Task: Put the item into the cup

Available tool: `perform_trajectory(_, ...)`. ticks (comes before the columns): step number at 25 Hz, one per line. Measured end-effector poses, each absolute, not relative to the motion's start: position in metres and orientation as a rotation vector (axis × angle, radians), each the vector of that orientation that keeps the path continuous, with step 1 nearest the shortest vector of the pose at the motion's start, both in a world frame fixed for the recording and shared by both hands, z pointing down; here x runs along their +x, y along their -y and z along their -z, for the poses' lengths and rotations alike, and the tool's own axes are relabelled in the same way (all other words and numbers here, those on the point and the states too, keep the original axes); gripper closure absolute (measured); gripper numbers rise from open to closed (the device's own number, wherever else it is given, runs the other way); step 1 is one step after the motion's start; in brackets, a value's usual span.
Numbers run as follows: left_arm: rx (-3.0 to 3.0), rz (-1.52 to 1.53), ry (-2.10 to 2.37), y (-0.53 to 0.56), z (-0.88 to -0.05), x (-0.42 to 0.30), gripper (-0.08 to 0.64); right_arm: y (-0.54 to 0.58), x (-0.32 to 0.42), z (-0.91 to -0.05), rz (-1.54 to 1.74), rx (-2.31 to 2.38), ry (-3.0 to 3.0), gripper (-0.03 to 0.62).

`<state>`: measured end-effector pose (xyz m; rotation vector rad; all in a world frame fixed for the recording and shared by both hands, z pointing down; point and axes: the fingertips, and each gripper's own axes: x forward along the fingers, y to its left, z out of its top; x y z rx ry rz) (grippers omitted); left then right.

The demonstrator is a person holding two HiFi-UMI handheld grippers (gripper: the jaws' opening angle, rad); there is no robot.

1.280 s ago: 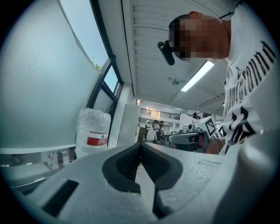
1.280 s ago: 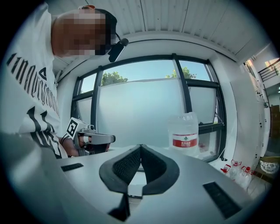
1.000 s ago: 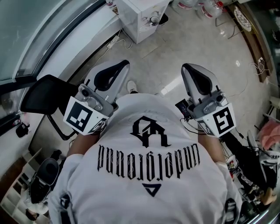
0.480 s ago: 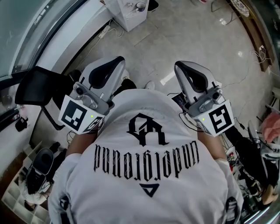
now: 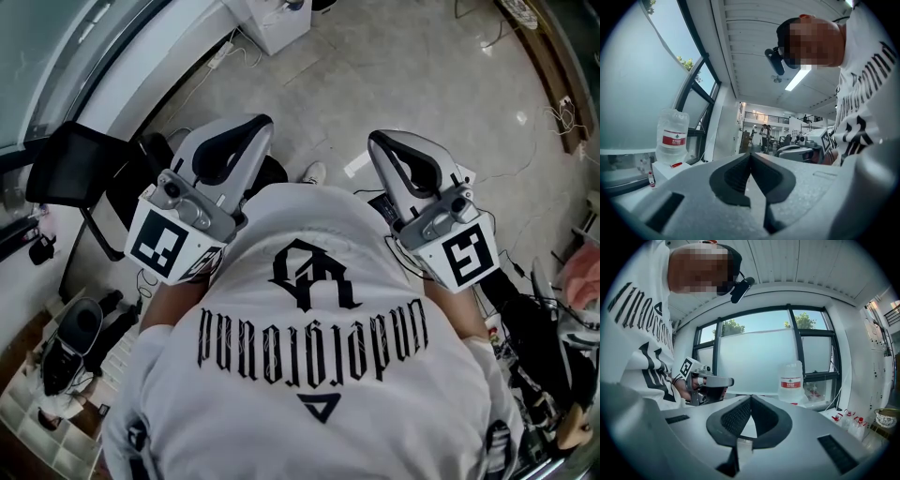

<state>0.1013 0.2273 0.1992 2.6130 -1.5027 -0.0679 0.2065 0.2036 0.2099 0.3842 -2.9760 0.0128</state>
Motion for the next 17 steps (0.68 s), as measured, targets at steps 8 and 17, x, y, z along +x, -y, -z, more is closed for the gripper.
perform_trajectory(8, 2.620, 0.063, 1.509, -0.234, -0.197, 0.120, 0.545, -0.209, 0.219, -0.208, 0.003, 0.358, 2.993, 0.577)
perform_trajectory(17, 2.609, 0.076, 1.516, -0.236, -0.204, 0.120, 0.545, -0.209, 0.217, -0.214, 0.006, 0.346, 2.996, 0.577)
